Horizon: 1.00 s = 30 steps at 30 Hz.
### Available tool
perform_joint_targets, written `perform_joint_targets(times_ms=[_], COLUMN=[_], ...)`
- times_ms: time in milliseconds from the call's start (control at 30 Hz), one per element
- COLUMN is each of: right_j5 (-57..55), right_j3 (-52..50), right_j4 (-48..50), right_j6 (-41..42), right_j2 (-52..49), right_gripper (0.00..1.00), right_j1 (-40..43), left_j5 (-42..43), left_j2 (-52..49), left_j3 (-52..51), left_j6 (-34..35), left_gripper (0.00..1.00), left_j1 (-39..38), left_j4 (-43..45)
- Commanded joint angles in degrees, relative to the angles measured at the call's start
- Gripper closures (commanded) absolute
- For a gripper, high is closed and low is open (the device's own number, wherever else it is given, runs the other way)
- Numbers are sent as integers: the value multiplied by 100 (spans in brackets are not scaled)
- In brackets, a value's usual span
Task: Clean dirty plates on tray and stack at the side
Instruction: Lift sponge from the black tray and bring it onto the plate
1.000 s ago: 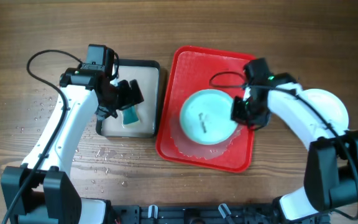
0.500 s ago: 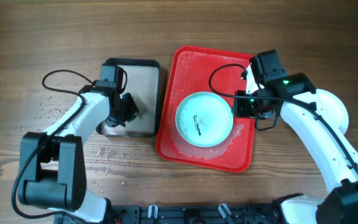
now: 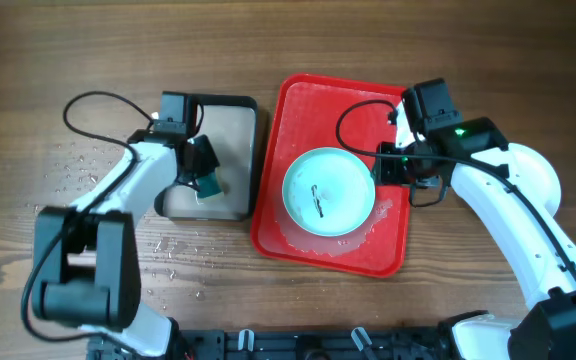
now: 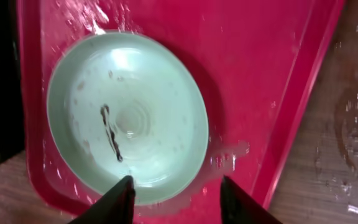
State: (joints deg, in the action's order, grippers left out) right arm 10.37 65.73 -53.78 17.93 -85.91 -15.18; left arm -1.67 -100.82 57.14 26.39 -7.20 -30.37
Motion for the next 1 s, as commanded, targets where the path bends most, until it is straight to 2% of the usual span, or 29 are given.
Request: perform_joint_targets(times_ms=[0, 167, 200, 233, 267, 433, 500, 633, 700, 733, 767, 833, 967], right_j5=[-103, -168, -166, -164, -164, 221, 317, 557, 553, 551, 542, 295, 291], right_j3=[-361, -704, -715, -715, -715, -715, -715, -715, -715, -717, -719, -750, -1043], right_j4=[450, 837, 874, 914, 964, 1298, 1462, 1659, 1657, 1631, 1628, 1646, 2041], right_j6=[13, 2, -24, -122, -195, -765, -737, -723, -577, -538, -455, -103, -90], right_j2=[-26, -297, -398, -492, -590, -1314, -1504, -1676, -1733, -1766, -1777, -1777, -1777], right_gripper=[52, 53, 57, 63, 65, 65, 72, 73, 84, 93, 96, 96, 95], right_j1=[22, 68, 103, 144, 175, 192, 192, 190, 190, 190, 190, 190, 190], left_j5=[149, 232, 315, 503, 866, 1648, 1709, 1705, 1661, 1510, 1478, 1471, 1471], left_j2=[-319, 103, 214, 286, 369, 549, 546, 490, 380, 238, 142, -219, -1021], left_j3=[-162, 396, 645, 835, 1078, 1943, 1950, 1912, 1862, 1860, 1860, 1860, 1860], left_j6=[-72, -72, -76, -168, -352, -413, -354, -42, 188, 463, 573, 828, 1038], left_gripper=[96, 96, 96, 96, 96, 96, 96, 96, 96, 96, 96, 96, 96], left_j1=[20, 20, 20, 20, 20, -166, -446, -1279, -1720, -1976, -2081, -2345, -2723], left_j4=[-44, -789, -1104, -1303, -1534, -2352, -2291, -1799, -1394, -1165, -1034, -614, -103])
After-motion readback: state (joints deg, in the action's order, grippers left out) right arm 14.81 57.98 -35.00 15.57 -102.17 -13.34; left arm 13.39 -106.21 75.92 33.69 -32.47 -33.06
